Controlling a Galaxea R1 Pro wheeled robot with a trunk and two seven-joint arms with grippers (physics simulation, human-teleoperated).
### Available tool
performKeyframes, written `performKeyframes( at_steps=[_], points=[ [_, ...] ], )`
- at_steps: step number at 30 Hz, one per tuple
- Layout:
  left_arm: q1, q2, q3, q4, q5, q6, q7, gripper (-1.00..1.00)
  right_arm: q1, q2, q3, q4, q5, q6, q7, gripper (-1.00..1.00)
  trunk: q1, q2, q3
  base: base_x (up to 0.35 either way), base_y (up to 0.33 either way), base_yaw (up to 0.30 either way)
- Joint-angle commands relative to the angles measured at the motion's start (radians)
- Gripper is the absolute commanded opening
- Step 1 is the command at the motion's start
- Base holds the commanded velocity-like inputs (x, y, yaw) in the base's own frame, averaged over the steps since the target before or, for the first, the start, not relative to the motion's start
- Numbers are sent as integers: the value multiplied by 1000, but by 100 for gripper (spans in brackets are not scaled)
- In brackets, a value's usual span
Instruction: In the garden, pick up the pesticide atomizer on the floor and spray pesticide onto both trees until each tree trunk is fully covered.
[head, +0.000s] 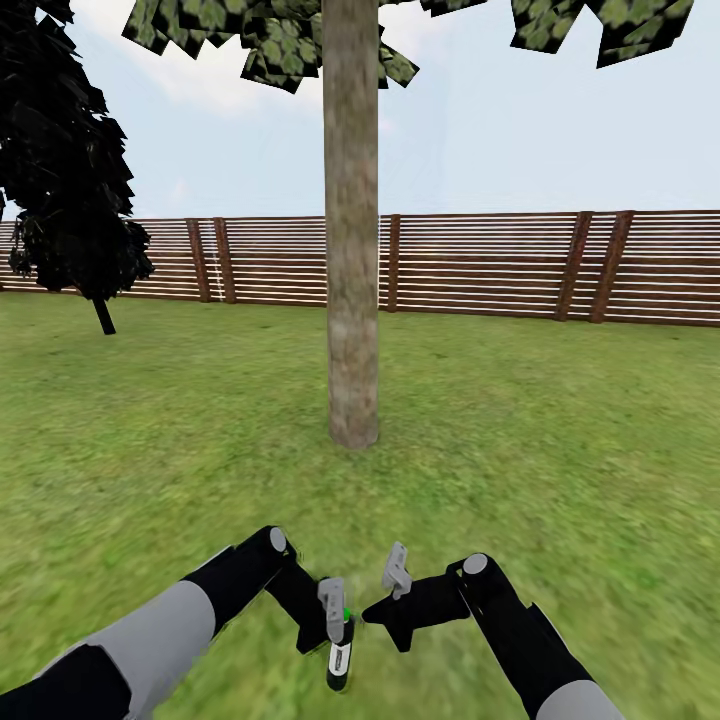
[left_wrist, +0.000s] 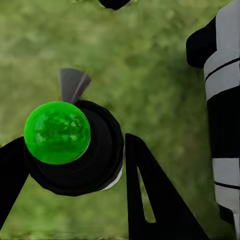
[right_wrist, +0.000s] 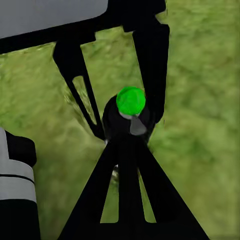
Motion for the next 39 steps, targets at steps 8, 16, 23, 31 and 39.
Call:
performKeyframes(
  at_steps=[8,16,23,31,39],
  points=[
    [0,166,8,14,5,62,30,-100,0,-3,-1,2,-1,0,47,-100,0,0,0,0,0,0],
    [8,177,133,20,63,232,365,-100,5,-15,-31,13,-6,0,38,100,0,0,0,0,0,0],
    [15,156,320,189,396,127,503,-100,14,-121,-626,203,-6,-17,-110,100,0,0,0,0,0,0],
    [17,62,330,401,681,-185,799,-100,14,-199,-1054,294,-6,-246,-468,100,0,0,0,0,0,0],
    [17,26,331,363,768,-199,1073,-100,14,-204,-1077,528,-10,-259,-763,100,0,0,0,0,0,0]
  ],
)
